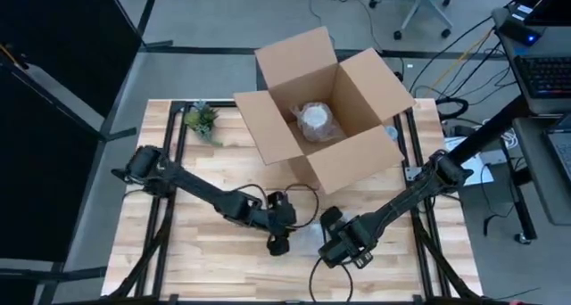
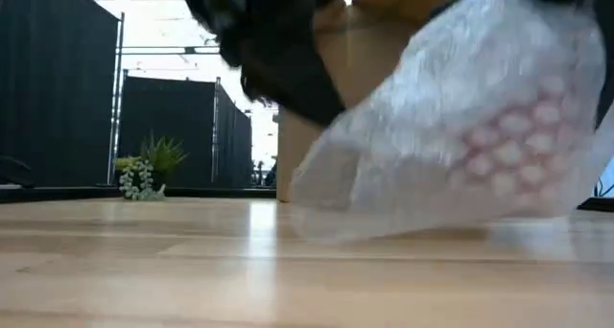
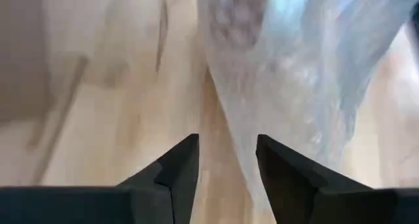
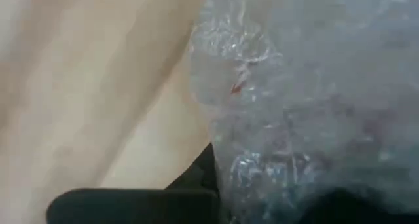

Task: Wrap mug
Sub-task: Wrap the red mug with the bubble wrap

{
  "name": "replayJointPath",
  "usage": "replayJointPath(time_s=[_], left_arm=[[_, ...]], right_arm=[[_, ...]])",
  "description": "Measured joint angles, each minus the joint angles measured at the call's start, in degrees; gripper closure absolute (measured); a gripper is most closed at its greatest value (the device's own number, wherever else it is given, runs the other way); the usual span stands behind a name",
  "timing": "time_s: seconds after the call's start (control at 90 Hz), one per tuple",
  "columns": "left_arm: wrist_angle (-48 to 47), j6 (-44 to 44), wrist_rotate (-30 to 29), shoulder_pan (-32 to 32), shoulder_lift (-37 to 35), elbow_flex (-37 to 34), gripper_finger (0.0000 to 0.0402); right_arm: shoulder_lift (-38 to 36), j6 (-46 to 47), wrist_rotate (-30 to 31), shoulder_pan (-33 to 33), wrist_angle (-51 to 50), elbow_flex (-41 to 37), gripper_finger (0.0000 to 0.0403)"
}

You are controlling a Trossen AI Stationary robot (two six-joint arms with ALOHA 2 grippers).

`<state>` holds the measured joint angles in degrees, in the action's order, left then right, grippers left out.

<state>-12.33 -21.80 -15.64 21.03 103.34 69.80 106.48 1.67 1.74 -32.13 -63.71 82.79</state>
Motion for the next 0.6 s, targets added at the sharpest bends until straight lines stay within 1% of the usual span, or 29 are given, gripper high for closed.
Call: replayJointPath(time_s=[0.111,0.189,0.267,0.411,0.511,0.6], left_arm=[[3.77,2.89,-3.43,1.31,-0.39,0.04,0.0260],[9.18,5.41,-3.70,1.98,0.40,-0.02,0.0260],[16.35,7.29,-2.20,2.06,2.17,0.09,0.0260],[23.44,9.01,-1.38,1.35,5.49,0.01,0.0260],[29.14,10.17,0.73,0.48,7.30,0.01,0.0260],[31.79,10.23,2.59,-0.38,9.03,0.02,0.0260]], right_arm=[[1.05,3.32,-2.38,1.05,2.22,-0.16,0.0387],[2.08,4.61,-2.24,1.62,4.17,-0.08,0.0387],[3.00,5.04,-2.12,1.83,4.77,0.06,0.0387],[3.60,3.80,-1.31,1.68,5.70,0.15,0.0387],[3.67,3.65,-1.08,1.70,6.55,0.12,0.0387],[3.69,3.49,-1.01,1.74,7.07,0.02,0.0387]])
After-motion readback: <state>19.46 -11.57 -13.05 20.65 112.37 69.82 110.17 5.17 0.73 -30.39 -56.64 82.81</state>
